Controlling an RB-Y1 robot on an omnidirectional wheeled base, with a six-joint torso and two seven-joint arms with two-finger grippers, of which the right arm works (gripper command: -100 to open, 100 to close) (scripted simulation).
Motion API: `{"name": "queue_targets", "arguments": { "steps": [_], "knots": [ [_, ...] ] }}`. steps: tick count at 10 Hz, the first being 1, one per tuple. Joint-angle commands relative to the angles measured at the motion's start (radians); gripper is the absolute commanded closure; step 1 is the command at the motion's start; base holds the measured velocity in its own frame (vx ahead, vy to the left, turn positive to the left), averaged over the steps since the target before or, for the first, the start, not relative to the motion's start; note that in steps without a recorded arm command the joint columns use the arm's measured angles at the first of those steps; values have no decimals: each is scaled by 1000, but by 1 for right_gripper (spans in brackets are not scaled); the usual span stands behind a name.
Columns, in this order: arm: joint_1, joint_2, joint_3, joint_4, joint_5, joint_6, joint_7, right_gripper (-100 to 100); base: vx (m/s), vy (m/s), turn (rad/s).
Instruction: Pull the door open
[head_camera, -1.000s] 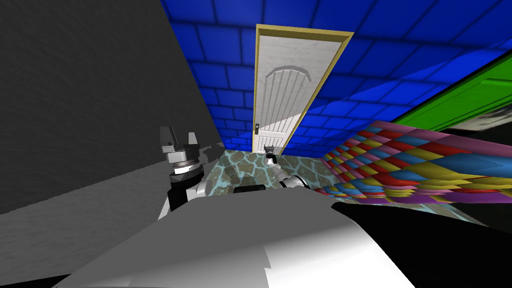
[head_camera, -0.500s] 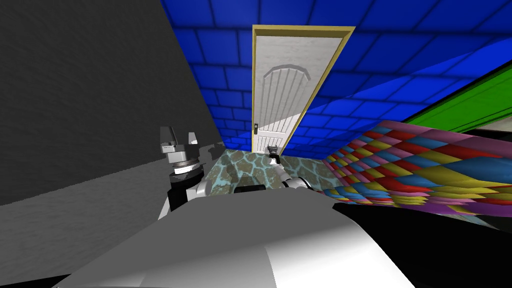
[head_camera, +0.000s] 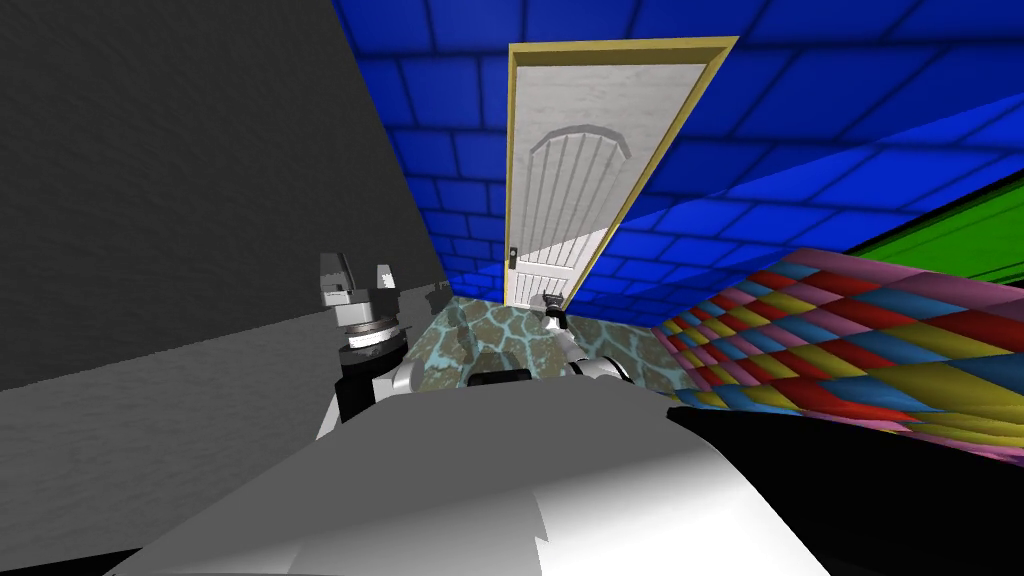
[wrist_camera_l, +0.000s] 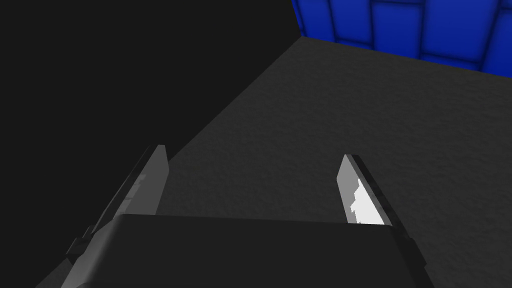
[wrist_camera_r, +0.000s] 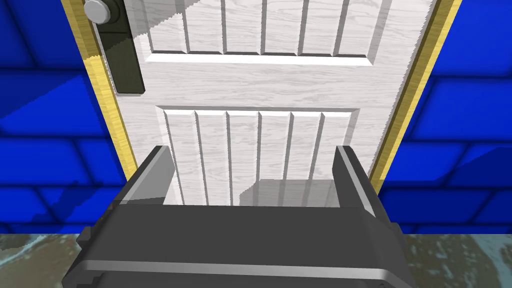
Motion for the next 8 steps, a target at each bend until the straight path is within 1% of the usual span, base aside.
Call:
{"name": "queue_targets", "arguments": {
  "steps": [1, 3, 4, 5, 6, 8],
  "knots": [
    [17, -9, -28, -19, 2, 12, -2, -100, 13, -87, 131],
    [29, -18, -58, -26, 6, 17, -9, -100, 5, -69, 162],
    [38, -23, -79, -31, 9, 21, -14, -100, 20, -43, 226],
    [43, -26, -92, -34, 11, 23, -17, -100, 57, -21, 223],
    [48, -28, -104, -37, 13, 25, -20, -100, 162, 12, 214],
    [52, -30, -116, -40, 15, 26, -22, -100, 233, 49, 94]
  ]
}}
